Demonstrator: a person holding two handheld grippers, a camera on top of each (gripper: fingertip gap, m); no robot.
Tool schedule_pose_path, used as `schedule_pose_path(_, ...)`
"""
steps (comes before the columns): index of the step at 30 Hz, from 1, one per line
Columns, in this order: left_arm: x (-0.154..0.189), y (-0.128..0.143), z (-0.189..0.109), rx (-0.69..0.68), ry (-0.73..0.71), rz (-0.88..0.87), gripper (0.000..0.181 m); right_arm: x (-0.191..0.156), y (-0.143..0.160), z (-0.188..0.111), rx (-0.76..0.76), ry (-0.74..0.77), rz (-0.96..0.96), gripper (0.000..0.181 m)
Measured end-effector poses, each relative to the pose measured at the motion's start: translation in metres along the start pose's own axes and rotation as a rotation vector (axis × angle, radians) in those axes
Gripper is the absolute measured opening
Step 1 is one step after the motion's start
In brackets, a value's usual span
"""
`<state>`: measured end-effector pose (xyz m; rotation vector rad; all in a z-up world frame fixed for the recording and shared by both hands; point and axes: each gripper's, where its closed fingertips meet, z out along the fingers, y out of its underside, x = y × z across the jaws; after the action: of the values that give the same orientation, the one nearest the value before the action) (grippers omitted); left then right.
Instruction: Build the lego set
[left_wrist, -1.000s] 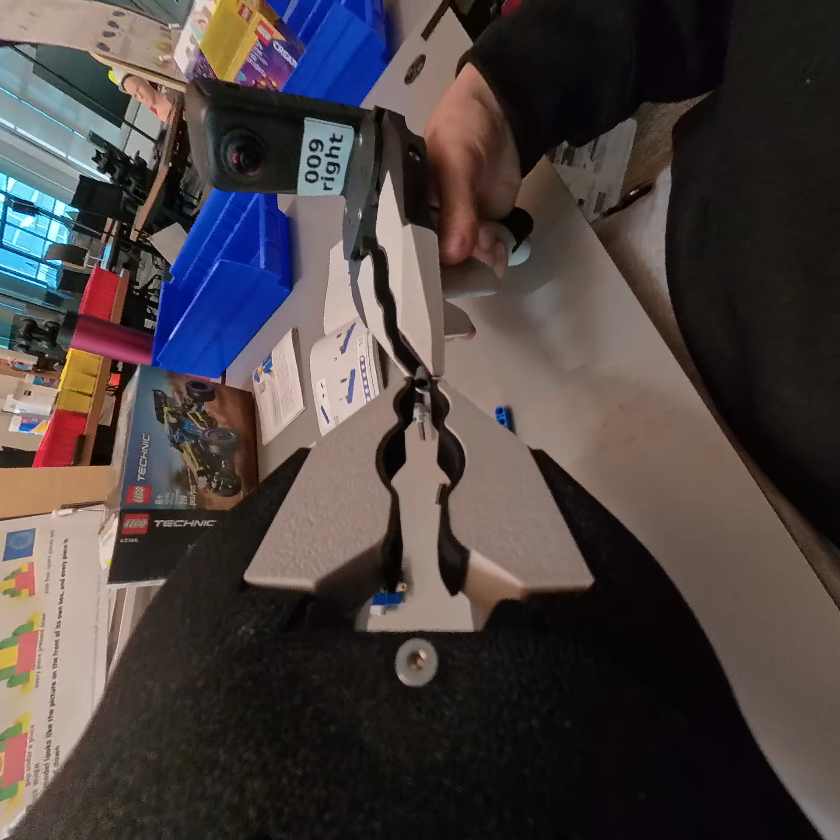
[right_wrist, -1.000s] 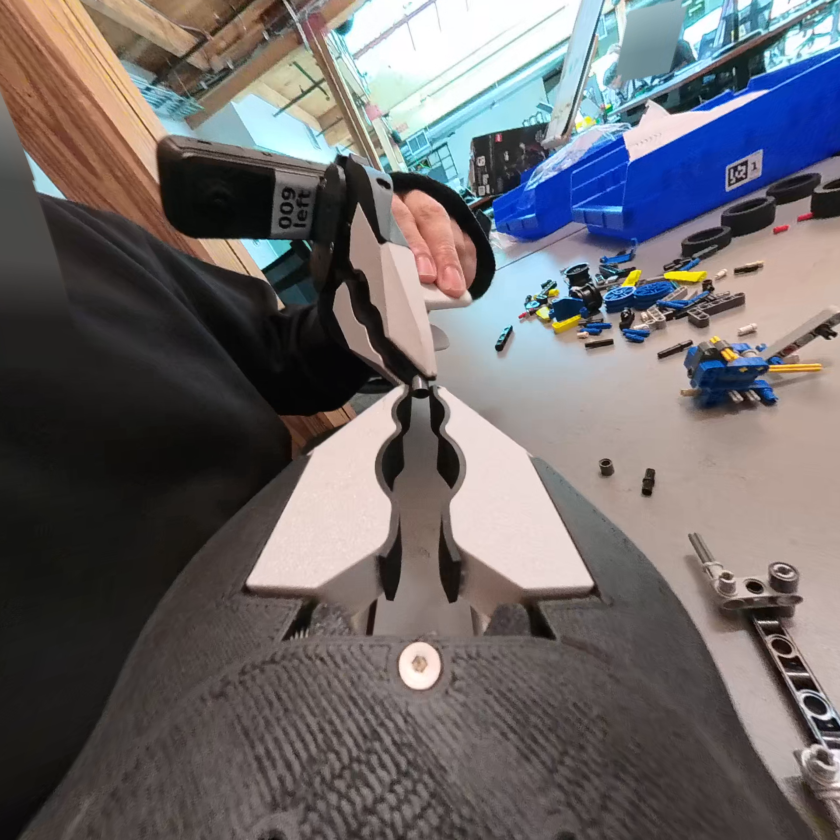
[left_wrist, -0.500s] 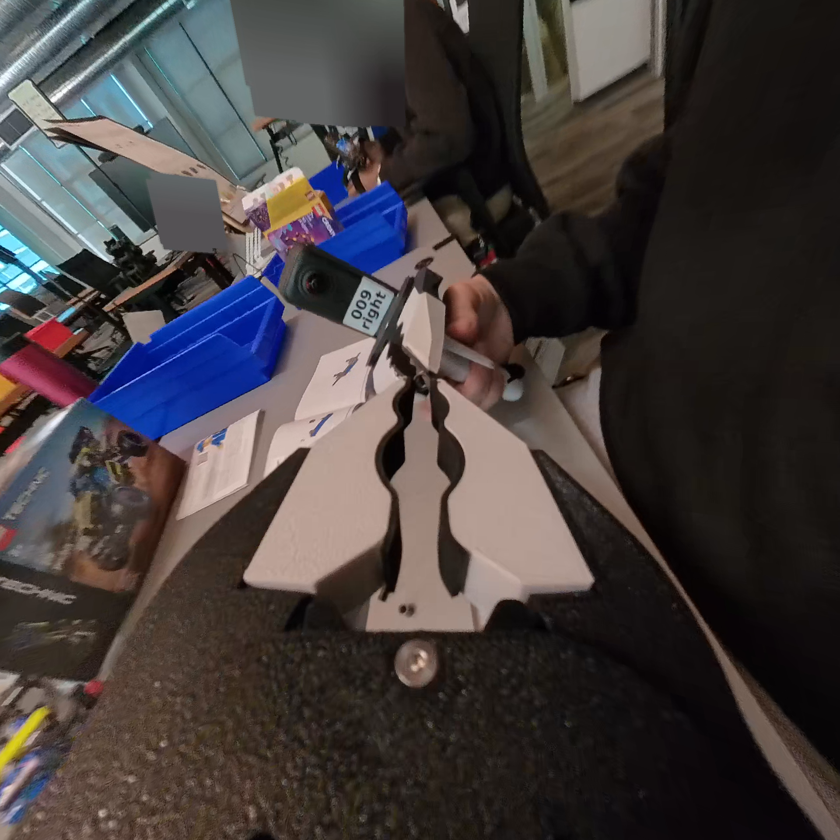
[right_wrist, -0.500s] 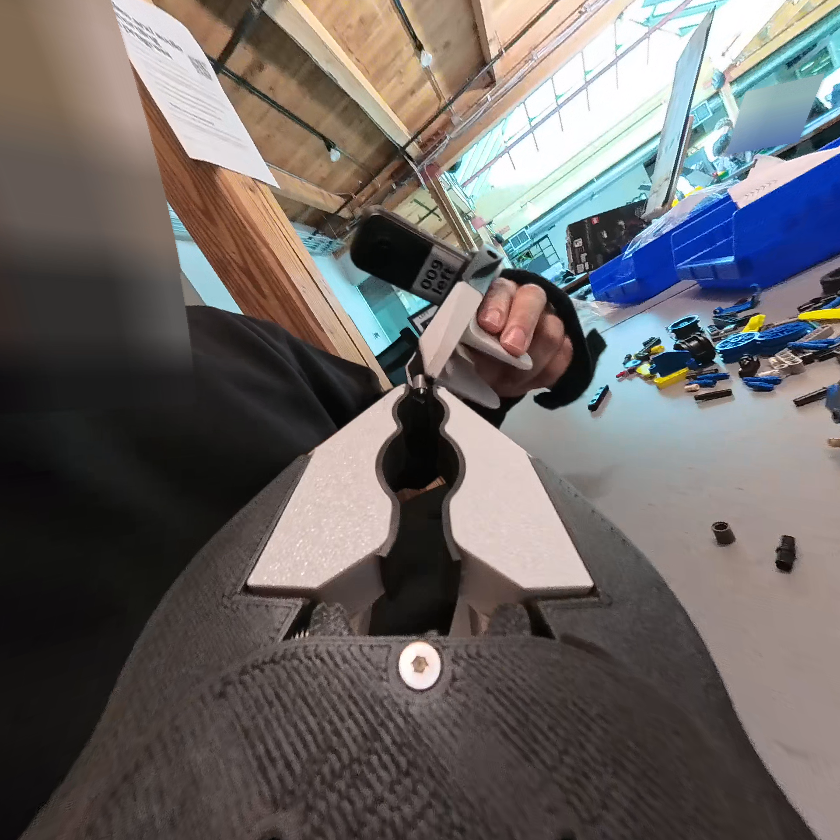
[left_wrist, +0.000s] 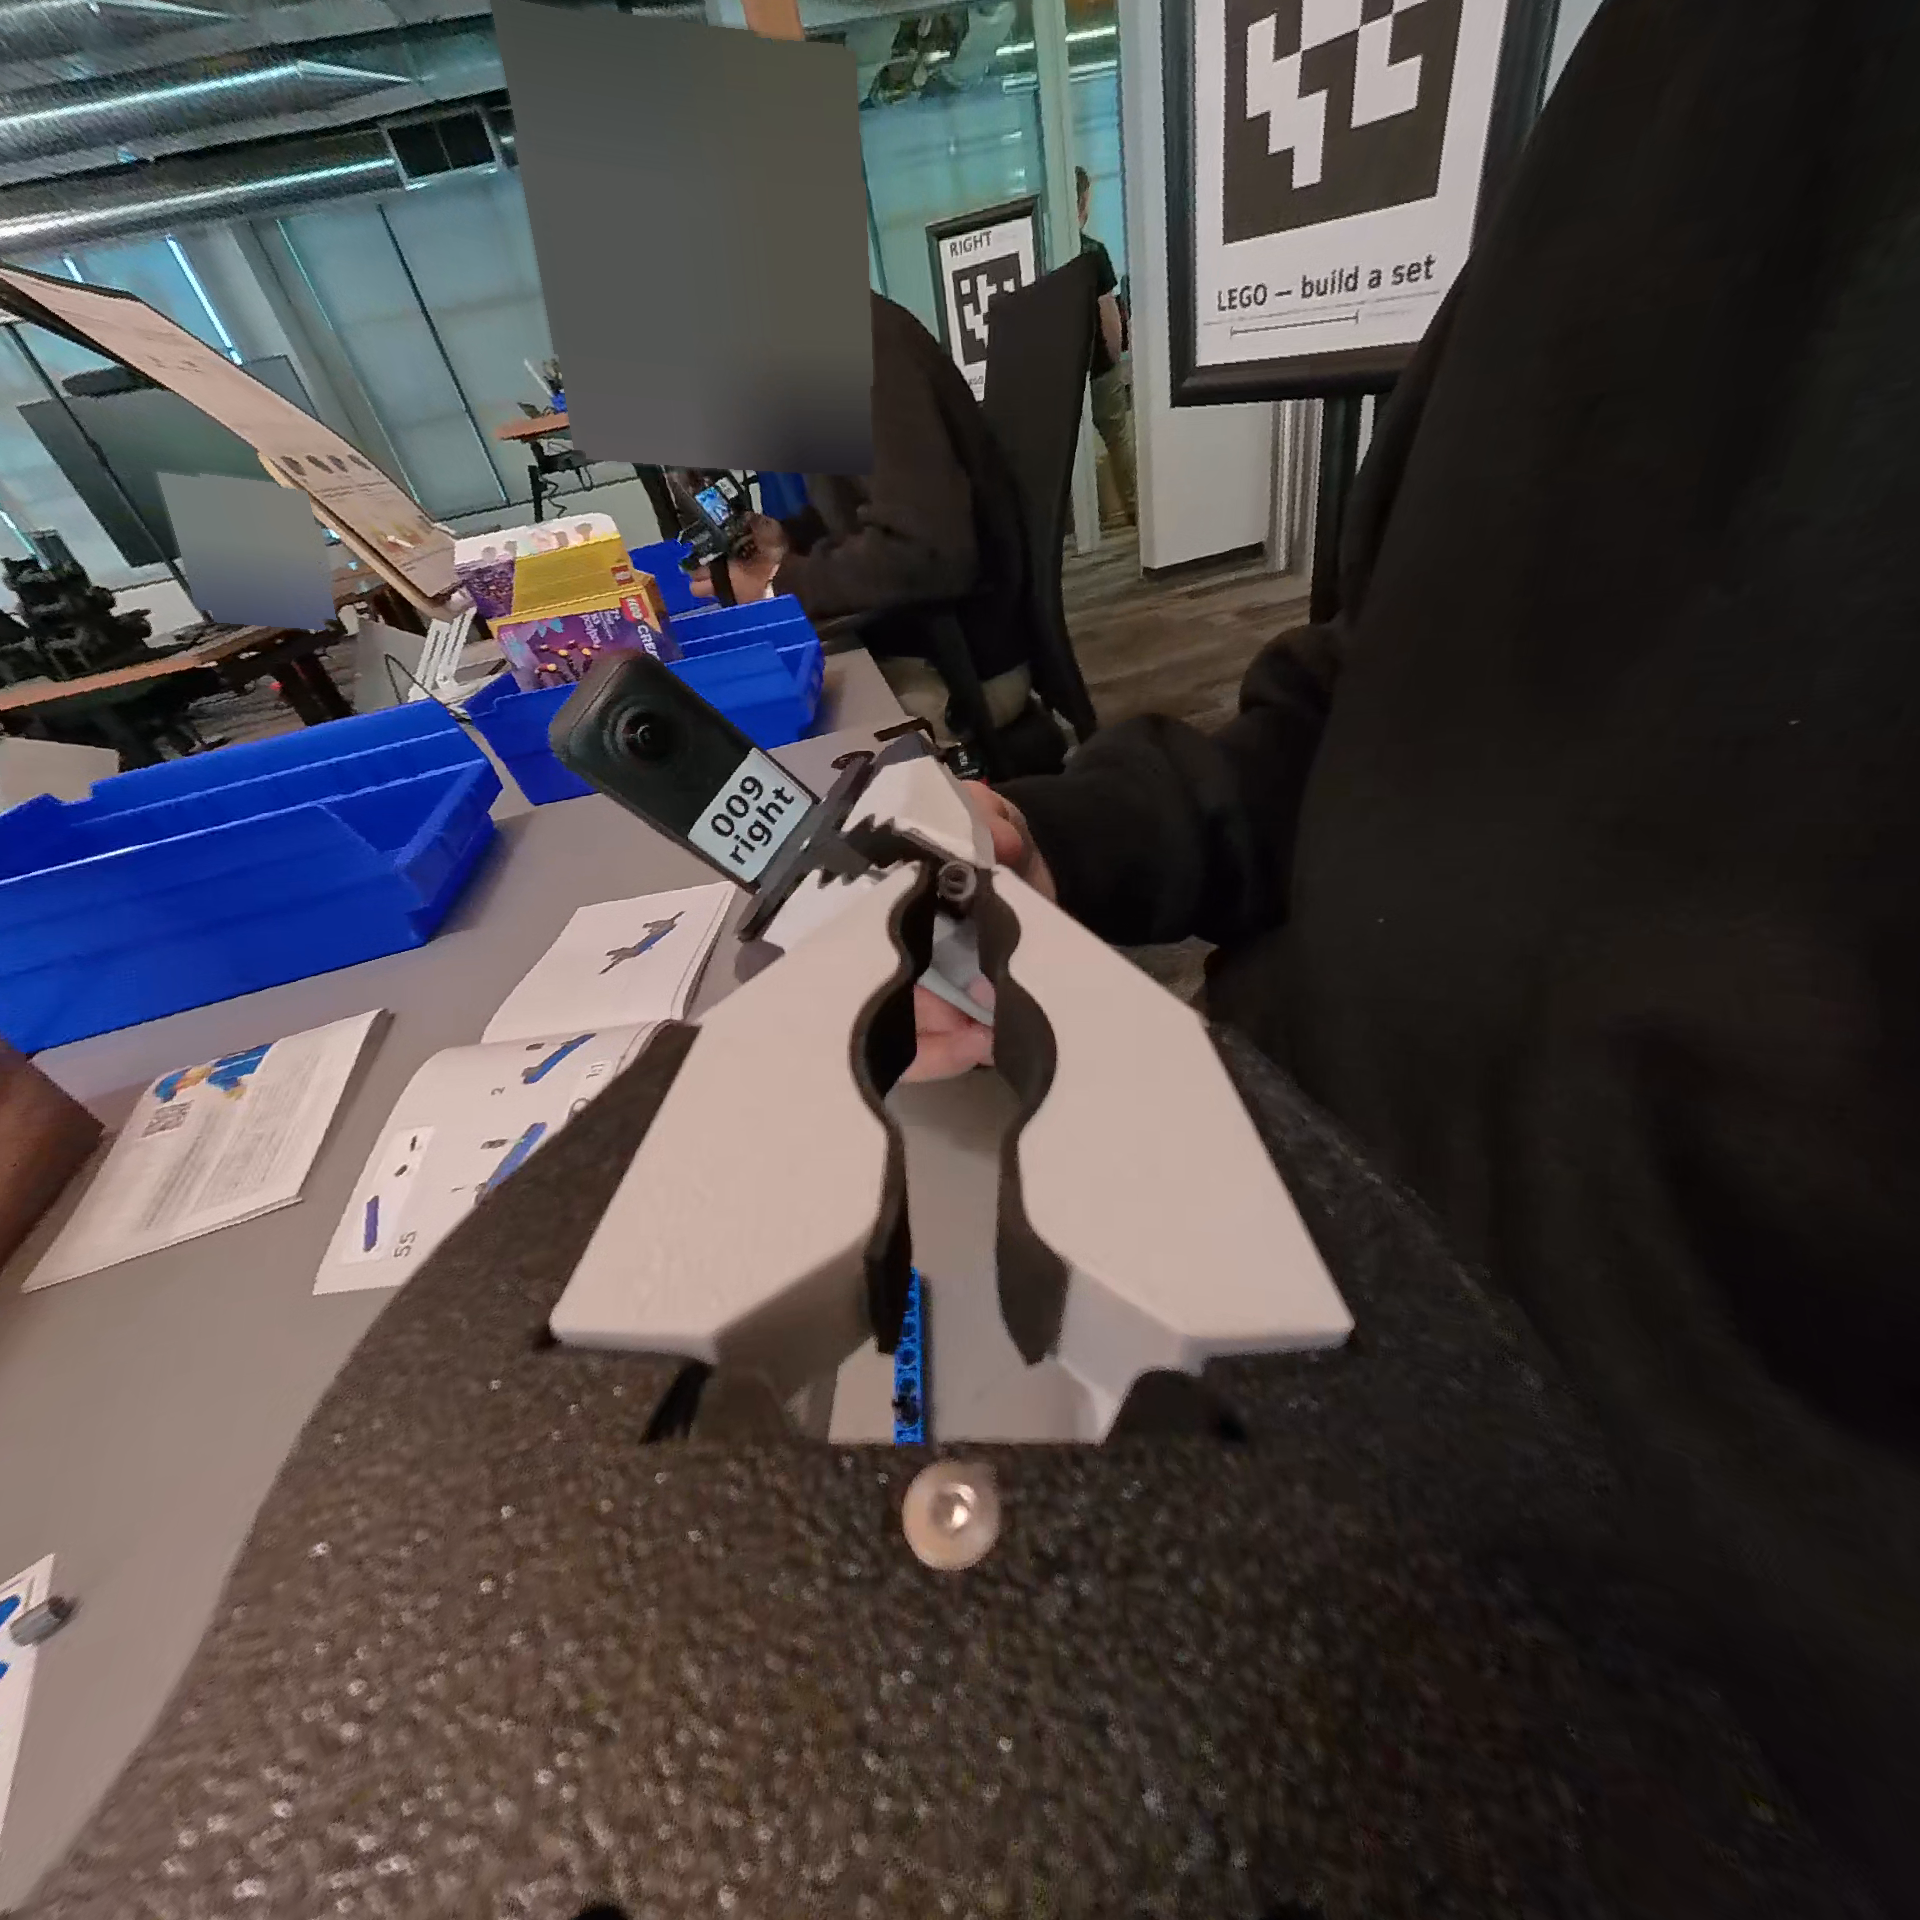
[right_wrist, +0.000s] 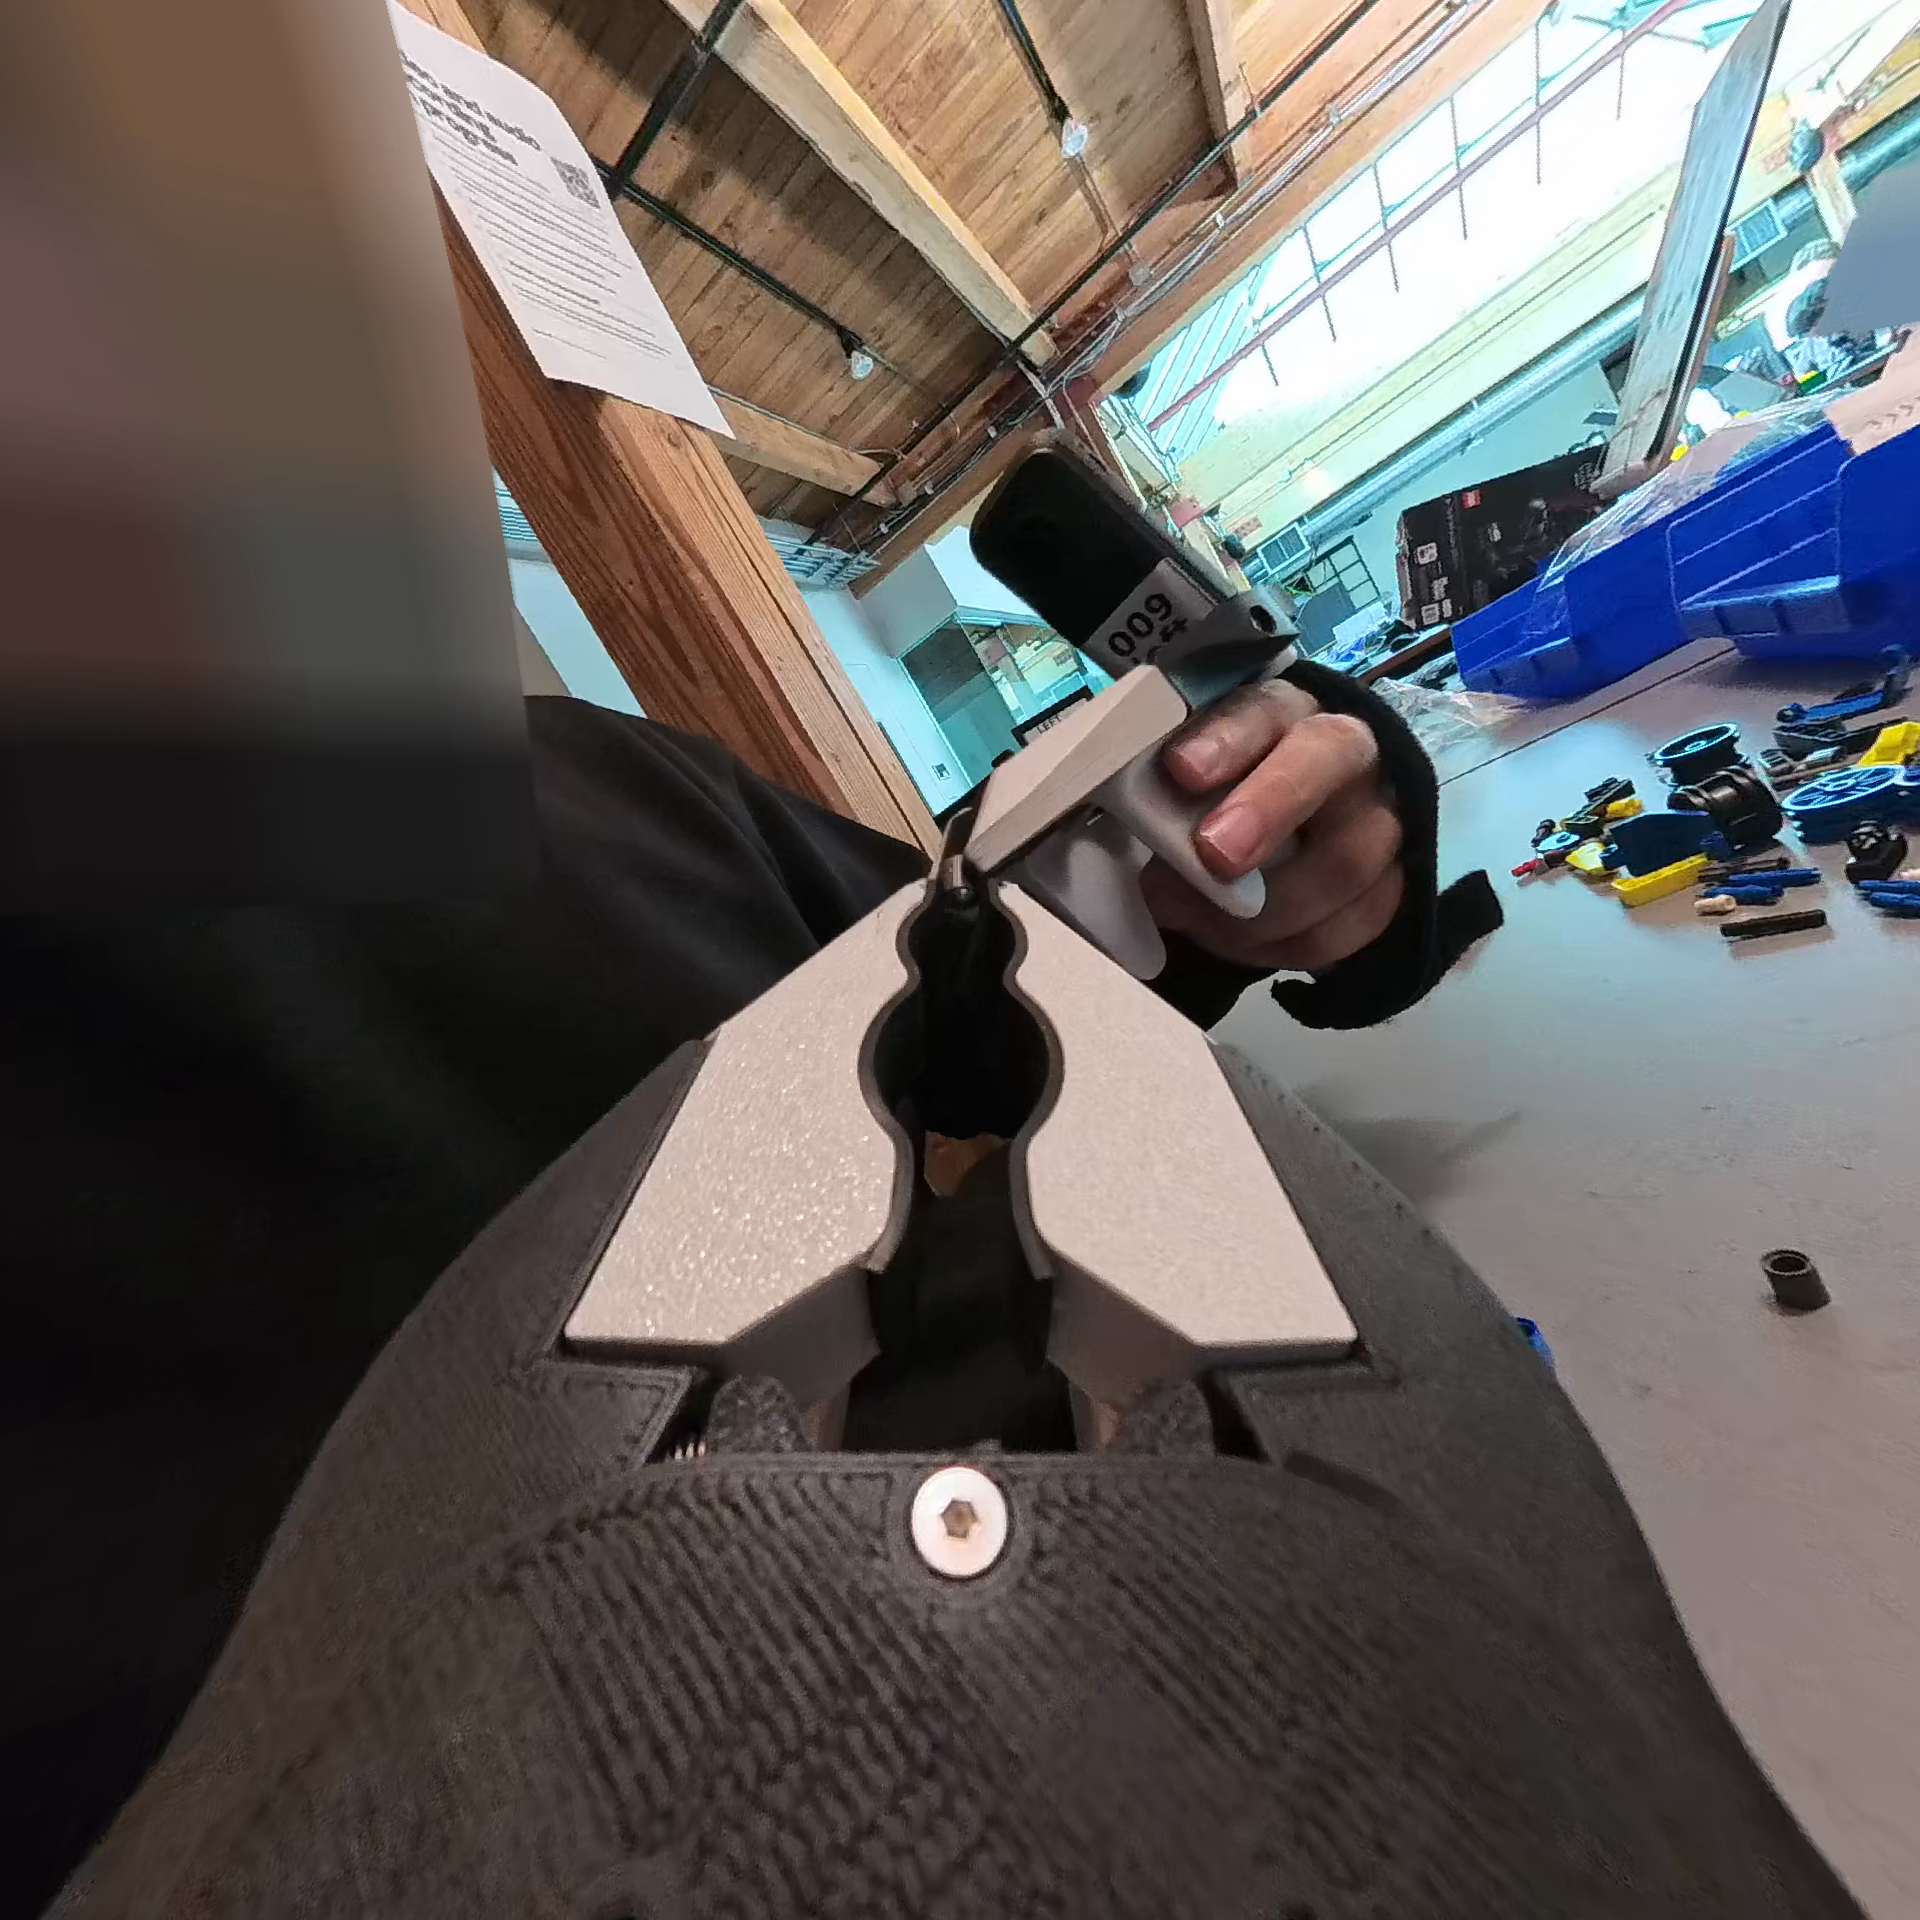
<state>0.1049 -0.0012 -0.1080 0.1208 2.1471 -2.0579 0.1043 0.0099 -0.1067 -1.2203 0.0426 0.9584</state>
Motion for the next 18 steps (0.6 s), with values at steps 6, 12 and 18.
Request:
schedule_pose_path(6,0.0,0.001,0.0,-0.021,-0.005,0.028,0.004,0.0,0.0,0.0,0.0,0.004,-0.005,0.005)
schedule_pose_path(12,-0.004,0.002,0.0,-0.053,-0.045,0.082,0.004,0.001,-0.001,-0.001,0.008,0.013,-0.001,0.005)
schedule_pose_path(18,-0.022,0.055,-0.017,-0.404,-0.134,0.102,0.004,0.049,0.034,-0.039,-0.445,0.456,-0.327,0.014)
